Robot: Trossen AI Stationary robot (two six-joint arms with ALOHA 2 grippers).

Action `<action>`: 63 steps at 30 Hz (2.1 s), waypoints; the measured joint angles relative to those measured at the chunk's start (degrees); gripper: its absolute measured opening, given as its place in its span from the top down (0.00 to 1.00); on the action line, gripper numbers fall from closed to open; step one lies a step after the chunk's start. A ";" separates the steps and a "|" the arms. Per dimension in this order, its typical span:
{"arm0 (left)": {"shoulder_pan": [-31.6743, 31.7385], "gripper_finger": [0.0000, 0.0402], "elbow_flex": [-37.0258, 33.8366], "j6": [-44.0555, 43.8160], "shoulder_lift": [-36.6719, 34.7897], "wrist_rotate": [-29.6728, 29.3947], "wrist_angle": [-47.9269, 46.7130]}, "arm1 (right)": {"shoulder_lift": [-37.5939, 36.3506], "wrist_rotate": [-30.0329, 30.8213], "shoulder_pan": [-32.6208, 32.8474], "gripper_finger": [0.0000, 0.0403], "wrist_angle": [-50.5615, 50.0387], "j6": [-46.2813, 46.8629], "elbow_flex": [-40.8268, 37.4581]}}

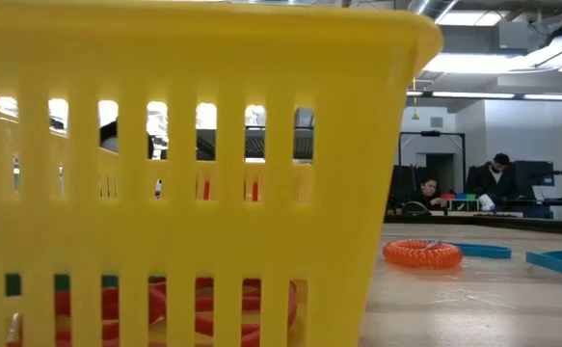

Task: Pick & Place Office Desk Supplies
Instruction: Put the blue rubber band into the bottom yellow bin

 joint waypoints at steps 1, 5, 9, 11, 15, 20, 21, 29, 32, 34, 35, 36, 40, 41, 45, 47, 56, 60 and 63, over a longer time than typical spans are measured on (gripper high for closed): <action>0.00 0.46 0.00 0.00 0.02 0.18 0.01 | -0.01 0.25 0.94 0.44 1.10 1.31 0.00; 0.00 0.46 0.00 -0.01 0.02 0.23 0.37 | 0.00 5.71 4.98 0.44 5.14 6.79 0.00; 0.00 0.46 0.00 -0.13 0.02 0.35 0.34 | 0.00 13.85 9.34 0.45 11.87 7.99 0.00; 0.00 0.46 0.00 -0.55 0.02 0.71 0.39 | 0.00 16.92 11.02 0.45 15.58 7.26 0.00; 0.00 0.46 0.00 -1.87 0.02 4.49 1.51 | -0.10 22.19 13.13 0.45 23.19 3.73 0.00; -0.23 0.46 0.00 -4.51 0.02 8.94 2.52 | -0.24 22.53 13.50 0.45 31.03 -2.64 0.00; -0.37 0.46 0.00 -4.58 0.02 9.34 2.46 | -0.24 22.21 13.23 0.45 31.77 -3.17 0.00; -2.04 0.46 0.00 -4.77 0.02 10.57 2.46 | 0.54 5.94 9.54 0.45 44.59 -15.33 -0.02; -2.74 0.46 0.00 -5.71 0.02 10.54 2.44 | 0.55 1.76 7.56 0.46 44.84 -17.73 -0.02; -3.14 0.46 0.00 -6.04 0.02 10.57 2.44 | 0.55 0.32 5.97 0.48 44.82 -19.63 -0.02; -3.36 0.46 0.00 -6.04 0.02 10.56 2.42 | 0.55 -0.90 5.01 0.48 44.82 -20.49 -0.02; -3.55 0.46 0.00 -6.04 0.02 10.55 2.42 | 0.55 -2.30 3.93 0.49 44.82 -21.18 -0.02; -3.78 0.46 0.00 -6.06 0.02 10.54 2.40 | 0.08 -6.68 -0.88 0.54 43.29 -22.14 -0.13; -3.78 0.46 0.00 -6.06 0.02 10.54 2.40 | -0.25 -7.88 -2.16 0.55 43.58 -22.91 -0.13; -3.76 0.46 0.00 -6.06 0.02 10.52 2.40 | -2.82 -13.99 -5.87 0.59 49.01 -29.42 -0.03; -3.65 0.46 0.00 -6.06 0.02 10.50 2.40 | -3.90 -19.33 -7.66 0.61 54.15 -32.88 -0.02; -3.65 0.46 0.00 -7.32 0.02 7.70 2.44 | -9.44 -34.37 -17.62 0.64 64.68 -31.72 -0.02; -3.65 0.46 0.00 -7.34 0.02 6.36 2.51 | -12.72 -34.73 -19.34 0.64 60.31 -29.51 0.00; -3.65 0.46 0.00 -7.08 0.02 4.47 3.25 | -15.17 -33.77 -18.57 0.64 54.29 -30.60 0.00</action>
